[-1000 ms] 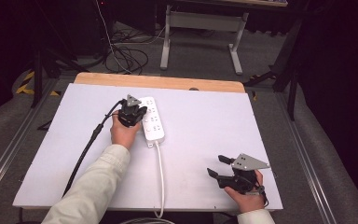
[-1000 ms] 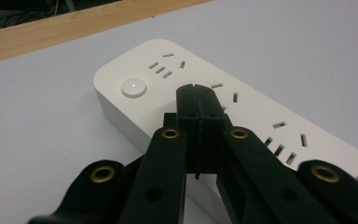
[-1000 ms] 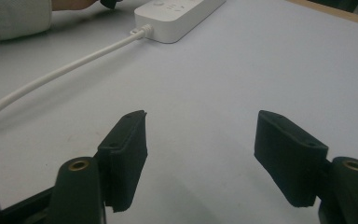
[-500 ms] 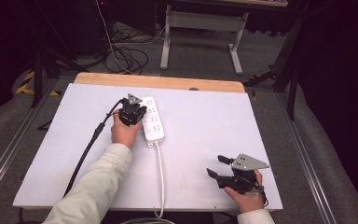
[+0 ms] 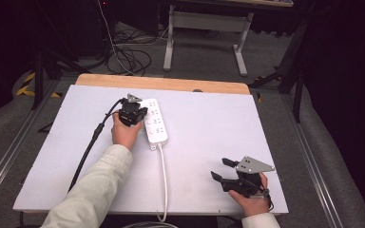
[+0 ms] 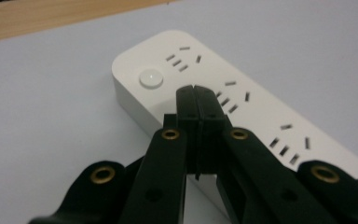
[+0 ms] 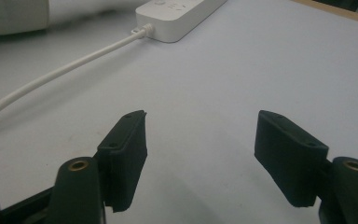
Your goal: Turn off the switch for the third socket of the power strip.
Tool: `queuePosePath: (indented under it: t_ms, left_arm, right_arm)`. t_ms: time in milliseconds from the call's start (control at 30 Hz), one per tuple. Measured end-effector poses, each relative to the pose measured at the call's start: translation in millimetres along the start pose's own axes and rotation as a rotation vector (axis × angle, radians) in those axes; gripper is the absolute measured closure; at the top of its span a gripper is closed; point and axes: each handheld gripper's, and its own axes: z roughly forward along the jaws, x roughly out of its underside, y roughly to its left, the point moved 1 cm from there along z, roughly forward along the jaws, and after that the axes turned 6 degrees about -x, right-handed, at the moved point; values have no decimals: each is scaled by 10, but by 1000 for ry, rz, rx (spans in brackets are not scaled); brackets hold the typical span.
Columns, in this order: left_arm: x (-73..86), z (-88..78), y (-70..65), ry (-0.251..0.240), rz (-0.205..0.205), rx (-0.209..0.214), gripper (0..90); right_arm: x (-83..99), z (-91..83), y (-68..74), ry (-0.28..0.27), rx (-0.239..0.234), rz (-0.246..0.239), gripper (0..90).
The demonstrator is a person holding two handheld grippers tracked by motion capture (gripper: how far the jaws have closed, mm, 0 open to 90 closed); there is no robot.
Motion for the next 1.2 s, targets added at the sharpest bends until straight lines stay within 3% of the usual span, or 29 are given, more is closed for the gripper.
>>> queuePosePath:
  t_ms: [133,333,800,833,933,1033,1133,1200]
  left_arm:
    - [-36,-93,25,-32,35,-11,900]
    - [-96,-285,-49,-54,75,29,900]
    - [-179,-540,-57,-64,28,92,895]
    - [-187,-561,-59,-71,32,89,823]
    - [-200,-676,-71,-86,83,82,773]
    - [-206,-794,-85,-95,114,104,681]
    - [-207,-887,-68,-78,89,154,632]
    - [-206,-963,-65,-86,97,169,604]
  right_arm:
    - [1,5,-3,3,3,0,345]
    - [-6,2,9,3,7,-1,345]
    - [-5,13,5,8,10,0,344]
    - [-6,13,4,8,10,1,343]
    - [-3,9,5,7,11,3,343]
    - [-5,6,4,4,14,4,343]
    - [-6,8,5,5,14,4,342]
    - [-8,5,10,3,16,6,342]
